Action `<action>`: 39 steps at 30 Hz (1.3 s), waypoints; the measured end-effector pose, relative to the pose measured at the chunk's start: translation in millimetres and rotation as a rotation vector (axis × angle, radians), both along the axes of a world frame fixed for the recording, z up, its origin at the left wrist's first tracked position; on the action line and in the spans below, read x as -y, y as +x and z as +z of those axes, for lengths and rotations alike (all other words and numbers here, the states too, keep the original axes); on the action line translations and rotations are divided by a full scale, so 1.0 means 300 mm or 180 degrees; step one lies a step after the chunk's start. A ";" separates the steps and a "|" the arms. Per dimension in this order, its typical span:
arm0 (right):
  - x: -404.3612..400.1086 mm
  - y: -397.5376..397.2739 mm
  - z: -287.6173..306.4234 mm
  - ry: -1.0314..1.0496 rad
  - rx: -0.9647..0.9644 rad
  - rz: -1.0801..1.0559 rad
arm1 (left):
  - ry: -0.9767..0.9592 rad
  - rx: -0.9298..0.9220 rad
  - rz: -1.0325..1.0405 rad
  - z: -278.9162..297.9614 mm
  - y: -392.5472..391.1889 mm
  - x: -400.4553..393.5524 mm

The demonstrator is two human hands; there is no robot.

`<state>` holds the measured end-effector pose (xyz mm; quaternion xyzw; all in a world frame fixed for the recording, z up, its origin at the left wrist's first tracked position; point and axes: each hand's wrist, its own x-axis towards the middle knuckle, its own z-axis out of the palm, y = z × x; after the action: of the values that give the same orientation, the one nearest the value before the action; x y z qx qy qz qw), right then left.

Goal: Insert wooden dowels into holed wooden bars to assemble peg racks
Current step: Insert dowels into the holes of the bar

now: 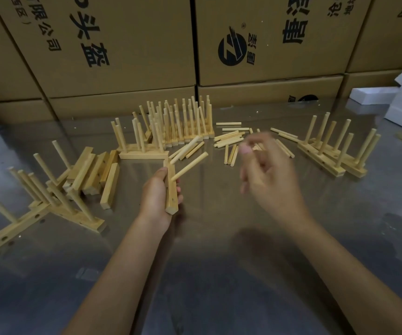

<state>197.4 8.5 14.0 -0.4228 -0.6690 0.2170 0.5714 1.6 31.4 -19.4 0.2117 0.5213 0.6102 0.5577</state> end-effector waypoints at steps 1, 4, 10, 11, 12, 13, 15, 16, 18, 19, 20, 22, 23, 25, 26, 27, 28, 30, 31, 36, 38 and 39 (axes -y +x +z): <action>0.017 -0.019 -0.014 0.0084 0.0598 0.0061 | 0.0009 -0.0014 -0.0018 0.000 0.005 0.002; 0.063 -0.077 -0.051 0.0312 0.2268 0.0174 | 0.0067 -0.0138 -0.0075 -0.002 0.022 0.006; 0.093 -0.106 -0.061 0.0478 0.2960 0.0405 | 0.0293 -0.0401 -0.0087 -0.007 0.055 0.006; 0.095 -0.102 -0.056 0.0447 0.3022 0.0361 | 0.0336 -0.0528 -0.0070 -0.009 0.060 0.007; 0.095 -0.097 -0.053 0.0429 0.3030 0.0334 | 0.0370 -0.0611 -0.0072 -0.012 0.065 0.009; 0.096 -0.095 -0.051 0.0420 0.3010 0.0319 | 0.0381 -0.0640 -0.0095 -0.014 0.068 0.012; 0.098 -0.097 -0.045 0.0419 0.2957 0.0310 | 0.0353 -0.0650 -0.0131 -0.017 0.073 0.014; 0.097 -0.100 -0.045 0.0404 0.2913 0.0318 | 0.0337 -0.0651 -0.0128 -0.019 0.075 0.015; 0.091 -0.104 -0.045 0.0311 0.2834 0.0400 | 0.0340 -0.0597 -0.0109 -0.022 0.076 0.016; 0.087 -0.104 -0.045 0.0288 0.2829 0.0465 | 0.0348 -0.0566 -0.0107 -0.026 0.076 0.015; 0.084 -0.104 -0.047 0.0317 0.2858 0.0513 | 0.0351 -0.0538 -0.0113 -0.029 0.075 0.012; 0.085 -0.104 -0.048 0.0439 0.2970 0.0481 | 0.0351 -0.0482 -0.0138 -0.039 0.072 0.007; 0.088 -0.104 -0.047 0.0479 0.3009 0.0424 | 0.0355 -0.0462 -0.0140 -0.043 0.070 0.005; 0.092 -0.104 -0.046 0.0484 0.3033 0.0337 | 0.0358 -0.0443 -0.0127 -0.048 0.069 0.000; 0.093 -0.104 -0.045 0.0466 0.3030 0.0324 | 0.0359 -0.0444 -0.0127 -0.051 0.068 -0.002; 0.094 -0.104 -0.045 0.0430 0.3015 0.0332 | 0.0363 -0.0447 -0.0137 -0.053 0.068 -0.004; 0.094 -0.105 -0.045 0.0393 0.2994 0.0353 | 0.0370 -0.0442 -0.0155 -0.055 0.067 -0.006; 0.094 -0.107 -0.049 0.0355 0.2976 0.0409 | 0.0376 -0.0425 -0.0179 -0.058 0.067 -0.006; 0.094 -0.107 -0.051 0.0348 0.2987 0.0430 | 0.0376 -0.0455 -0.0180 -0.059 0.070 -0.006; 0.098 -0.115 -0.063 0.0281 0.3087 0.0422 | 0.0359 -0.0593 -0.0182 -0.055 0.077 0.003; 0.098 -0.121 -0.068 0.0250 0.3023 0.0414 | 0.0319 -0.0556 -0.0163 -0.053 0.076 0.006; 0.096 -0.125 -0.072 0.0204 0.2960 0.0417 | 0.0308 -0.0541 -0.0139 -0.053 0.075 0.006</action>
<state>159.9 -20.3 -7.7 -0.4141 -0.8857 0.0194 0.2089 24.1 29.5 -35.2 0.3007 0.5320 0.6022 0.5138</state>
